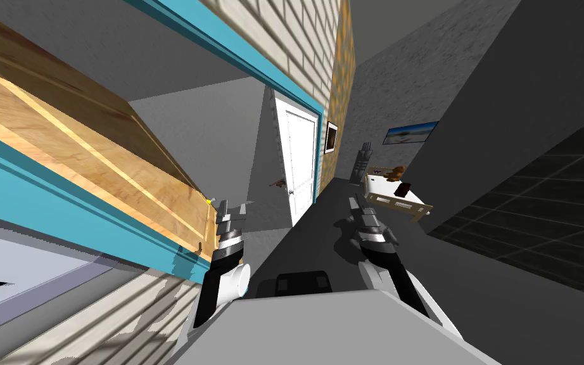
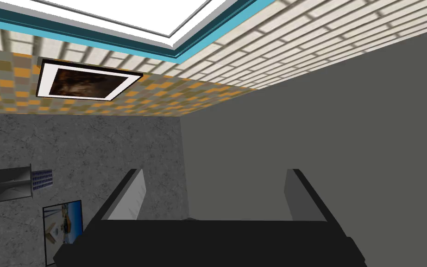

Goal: Push the door open

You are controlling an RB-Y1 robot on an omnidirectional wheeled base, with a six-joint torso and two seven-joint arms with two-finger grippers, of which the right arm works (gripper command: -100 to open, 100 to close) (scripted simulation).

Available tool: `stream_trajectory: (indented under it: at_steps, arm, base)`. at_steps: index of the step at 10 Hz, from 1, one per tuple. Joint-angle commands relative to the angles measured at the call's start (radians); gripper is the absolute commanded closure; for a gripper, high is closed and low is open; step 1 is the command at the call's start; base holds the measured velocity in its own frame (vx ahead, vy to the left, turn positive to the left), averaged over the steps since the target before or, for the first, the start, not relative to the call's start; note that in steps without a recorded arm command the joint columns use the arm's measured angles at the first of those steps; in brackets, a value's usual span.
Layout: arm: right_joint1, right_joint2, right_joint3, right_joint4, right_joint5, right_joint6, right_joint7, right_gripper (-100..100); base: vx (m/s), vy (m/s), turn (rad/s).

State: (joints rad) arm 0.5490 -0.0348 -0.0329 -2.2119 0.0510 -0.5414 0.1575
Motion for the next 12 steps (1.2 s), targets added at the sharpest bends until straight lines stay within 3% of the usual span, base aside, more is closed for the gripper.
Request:
stream_trajectory:
  at_steps: [1, 7, 12]
  arm:
    - [-0.013, -0.004, 0.004, 0.03, 0.009, -0.007, 0.019, -100]
    - [-0.074, -0.021, 0.022, 0.171, 0.049, -0.041, 0.107, -100]
    - [-0.139, -0.035, 0.042, 0.315, 0.093, -0.078, 0.203, -100]
  base:
    - [0.023, -0.009, 0.03]
    - [0.078, -0.019, 0.039]
    - [0.084, -0.027, 0.046]
